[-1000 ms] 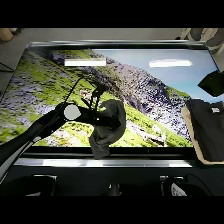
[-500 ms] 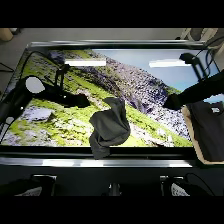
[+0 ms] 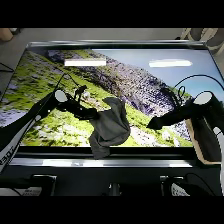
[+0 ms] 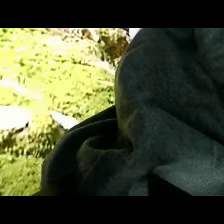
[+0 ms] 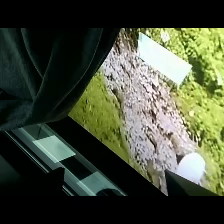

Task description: Fold the shirts.

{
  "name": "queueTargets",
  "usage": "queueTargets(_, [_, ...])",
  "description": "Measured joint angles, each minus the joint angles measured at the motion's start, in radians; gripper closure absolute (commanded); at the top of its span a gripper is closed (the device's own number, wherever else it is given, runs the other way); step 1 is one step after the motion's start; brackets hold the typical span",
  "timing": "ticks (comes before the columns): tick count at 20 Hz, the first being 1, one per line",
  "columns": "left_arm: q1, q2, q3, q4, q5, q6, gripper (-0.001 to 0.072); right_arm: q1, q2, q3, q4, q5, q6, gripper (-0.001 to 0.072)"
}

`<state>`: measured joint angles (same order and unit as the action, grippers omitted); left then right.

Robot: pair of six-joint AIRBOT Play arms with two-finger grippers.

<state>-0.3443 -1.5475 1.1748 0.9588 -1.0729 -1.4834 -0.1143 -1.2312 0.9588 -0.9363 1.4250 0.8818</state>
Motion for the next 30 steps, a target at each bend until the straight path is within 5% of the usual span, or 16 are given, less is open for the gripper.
queueTargets(1, [-0.004, -0.016, -0.002, -0.007, 0.007, 0.011, 0.0672, 0.003, -0.002, -0.022, 0.011, -0.014, -0.014, 0.0038])
queueTargets(7, [-0.011, -0.031, 0.005, -0.029, 0.023, 0.060, 0.0678, 0.182, -0.052, -0.079, 0.085, -0.131, -0.080, 0.0000])
queueTargets(11, [-0.013, -0.012, 0.008, -0.032, 0.015, 0.069, 0.0677, 0.302, -0.105, -0.087, 0.164, -0.269, -0.091, 0.0049])
queueTargets(12, [-0.012, -0.008, 0.008, -0.032, 0.013, 0.070, 0.0677, 0.321, -0.117, -0.087, 0.190, -0.287, -0.095, 0.0134])
queueTargets(13, [-0.012, -0.005, 0.008, -0.032, 0.010, 0.071, 0.0677, 0.336, -0.129, -0.087, 0.210, -0.305, -0.097, 0.0301])
queueTargets(14, [-0.013, -0.002, 0.008, -0.032, 0.005, 0.071, 0.0678, 0.349, -0.138, -0.088, 0.224, -0.313, -0.097, 0.0618])
queueTargets(15, [-0.013, 0.003, 0.008, -0.032, 0.002, 0.071, 0.0678, 0.358, -0.145, -0.087, 0.238, -0.323, -0.098, 0.0696])
queueTargets(20, [-0.013, 0.105, 0.082, -0.027, -0.008, 0.089, 0.0679, 0.344, -0.120, 0.022, 0.252, -0.254, -0.151, 0.0697])
queueTargets(30, [-0.137, 0.554, 0.601, 0.039, 0.117, 0.097, 0.0679, 0.249, 0.207, 0.875, 0.111, -0.161, -0.176, 0.0696])
